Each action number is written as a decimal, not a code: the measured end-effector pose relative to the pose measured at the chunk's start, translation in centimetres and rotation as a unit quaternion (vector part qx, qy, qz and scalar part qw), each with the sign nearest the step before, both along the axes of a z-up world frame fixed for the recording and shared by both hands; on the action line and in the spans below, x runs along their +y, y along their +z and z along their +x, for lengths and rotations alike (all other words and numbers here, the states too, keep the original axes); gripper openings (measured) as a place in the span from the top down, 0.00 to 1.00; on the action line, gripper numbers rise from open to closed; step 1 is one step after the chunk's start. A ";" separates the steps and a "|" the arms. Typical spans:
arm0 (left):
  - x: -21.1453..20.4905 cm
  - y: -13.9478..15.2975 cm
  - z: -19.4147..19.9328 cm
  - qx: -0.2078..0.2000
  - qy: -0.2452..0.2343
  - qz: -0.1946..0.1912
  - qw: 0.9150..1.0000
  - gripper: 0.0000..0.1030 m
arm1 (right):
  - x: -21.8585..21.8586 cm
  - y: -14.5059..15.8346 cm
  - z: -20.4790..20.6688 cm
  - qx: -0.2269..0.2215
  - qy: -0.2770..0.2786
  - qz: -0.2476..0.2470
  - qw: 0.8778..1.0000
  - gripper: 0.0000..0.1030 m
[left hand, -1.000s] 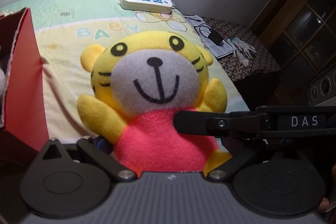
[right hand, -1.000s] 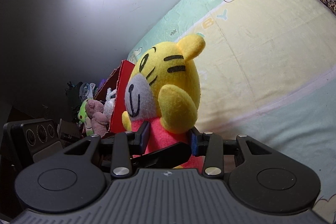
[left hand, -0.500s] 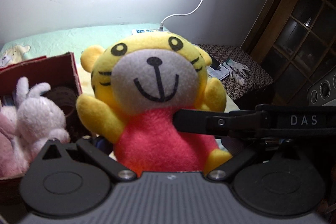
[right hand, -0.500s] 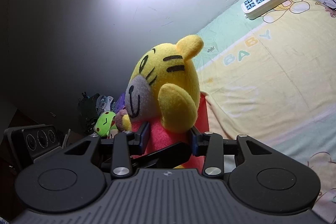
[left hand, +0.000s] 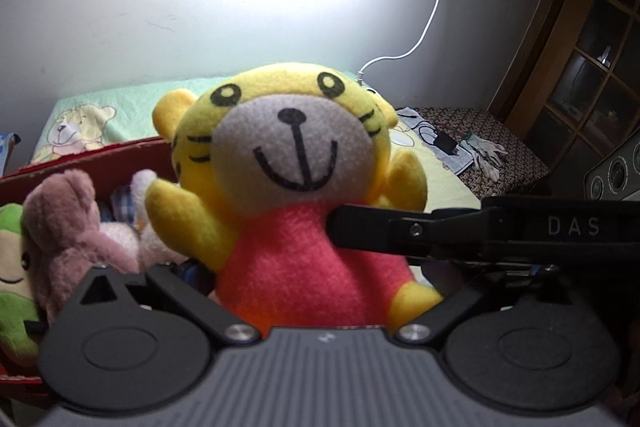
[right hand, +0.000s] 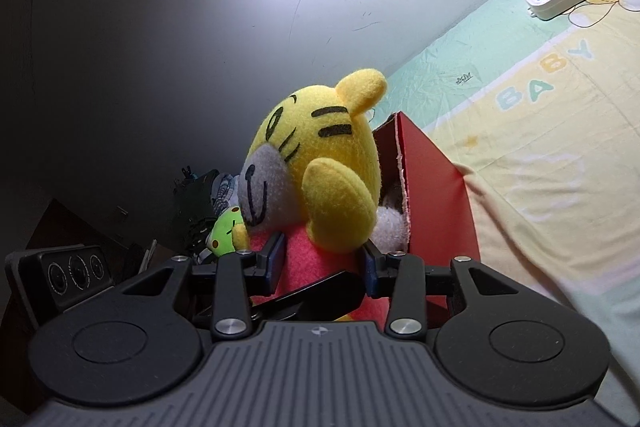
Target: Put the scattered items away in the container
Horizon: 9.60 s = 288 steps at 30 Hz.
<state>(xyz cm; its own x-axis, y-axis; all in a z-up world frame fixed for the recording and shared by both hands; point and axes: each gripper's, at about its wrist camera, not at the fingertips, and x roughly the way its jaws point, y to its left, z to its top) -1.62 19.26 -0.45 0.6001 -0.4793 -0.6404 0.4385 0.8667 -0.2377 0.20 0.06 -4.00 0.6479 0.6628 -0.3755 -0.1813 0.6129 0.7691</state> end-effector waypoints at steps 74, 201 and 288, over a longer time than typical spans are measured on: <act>10.1 0.2 0.4 0.010 0.167 0.070 0.983 0.01 | 7.1 2.2 -0.1 -0.018 -0.080 -0.249 0.965 0.43; 3.9 -2.0 -6.9 0.133 0.284 0.195 0.930 0.01 | 7.7 2.0 -3.3 0.036 -0.005 -0.406 0.913 0.17; 13.5 0.0 4.9 0.109 0.270 0.184 0.939 0.01 | 16.1 4.5 6.7 0.085 -0.077 -0.411 0.904 0.11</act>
